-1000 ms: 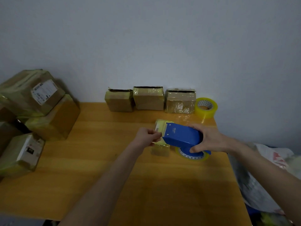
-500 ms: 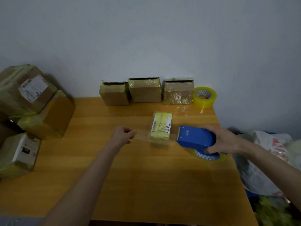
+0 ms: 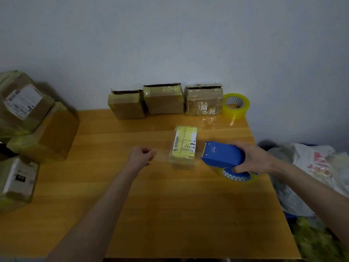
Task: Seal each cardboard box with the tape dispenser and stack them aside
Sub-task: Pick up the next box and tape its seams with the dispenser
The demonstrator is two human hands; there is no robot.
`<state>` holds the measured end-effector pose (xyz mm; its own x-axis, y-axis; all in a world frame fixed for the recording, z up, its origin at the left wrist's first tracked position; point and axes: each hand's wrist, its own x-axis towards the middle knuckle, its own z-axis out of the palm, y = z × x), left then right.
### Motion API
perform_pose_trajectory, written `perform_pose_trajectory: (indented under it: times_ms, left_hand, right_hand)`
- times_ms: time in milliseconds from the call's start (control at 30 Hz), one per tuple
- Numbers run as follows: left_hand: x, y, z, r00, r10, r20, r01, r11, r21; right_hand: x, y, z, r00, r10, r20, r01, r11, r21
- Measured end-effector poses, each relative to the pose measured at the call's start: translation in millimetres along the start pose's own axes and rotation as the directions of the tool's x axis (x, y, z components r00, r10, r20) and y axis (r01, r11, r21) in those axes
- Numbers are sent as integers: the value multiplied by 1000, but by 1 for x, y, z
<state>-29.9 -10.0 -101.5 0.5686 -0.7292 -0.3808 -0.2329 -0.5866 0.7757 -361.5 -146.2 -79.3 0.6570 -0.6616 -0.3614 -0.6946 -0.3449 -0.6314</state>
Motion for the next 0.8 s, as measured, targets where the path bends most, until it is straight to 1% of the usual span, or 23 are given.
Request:
perform_pose_trajectory:
  times_ms: [133, 300, 433, 500, 533, 567, 600, 633, 667, 700, 733, 767, 800]
  left_hand:
    - [5, -2, 2, 1000, -15, 0, 15, 1000, 2]
    - [13, -6, 15, 998, -57, -9, 57, 998, 13]
    - [15, -15, 35, 999, -52, -8, 53, 993, 109]
    - [15, -18, 41, 999, -33, 17, 30, 990, 138]
    - [14, -19, 40, 999, -31, 40, 23, 982, 187]
    - [14, -19, 38, 997, -38, 71, 16, 956, 292]
    - [14, -19, 35, 994, -60, 91, 15, 902, 431]
    - [13, -18, 30, 996, -58, 67, 13, 843, 538]
    - [9, -16, 26, 1000, -13, 4, 8, 805, 594]
    - [3, -12, 24, 991, 118, -69, -50, 785, 617]
    - [-3, -8, 24, 940, 324, -105, -193, 761, 620]
    - [-9, -2, 29, 847, 527, -61, -387, 693, 609]
    - [-16, 5, 36, 741, 668, 60, -568, 578, 586]
  right_hand:
    - [6, -3, 4, 1000, 25, 19, -24, 999, -46]
    - [14, -6, 11, 996, 68, 51, -56, 976, -209]
    - [18, -3, 20, 993, 96, 70, -75, 965, -250]
    - [20, -2, 24, 993, 97, 73, -76, 964, -254]
    - [22, -3, 24, 993, 94, 68, -75, 965, -250]
    - [23, -3, 25, 994, 92, 62, -75, 968, -241]
    - [25, -3, 25, 994, 88, 59, -72, 970, -231]
    - [26, -3, 25, 995, 79, 59, -63, 972, -226]
    - [27, -2, 26, 996, 68, 62, -52, 973, -226]
    - [27, -1, 26, 996, 61, 61, -46, 973, -226]
    - [27, 0, 26, 997, 58, 57, -44, 974, -224]
    - [27, 1, 26, 997, 55, 55, -41, 975, -220]
    - [27, 2, 26, 997, 49, 56, -36, 975, -219]
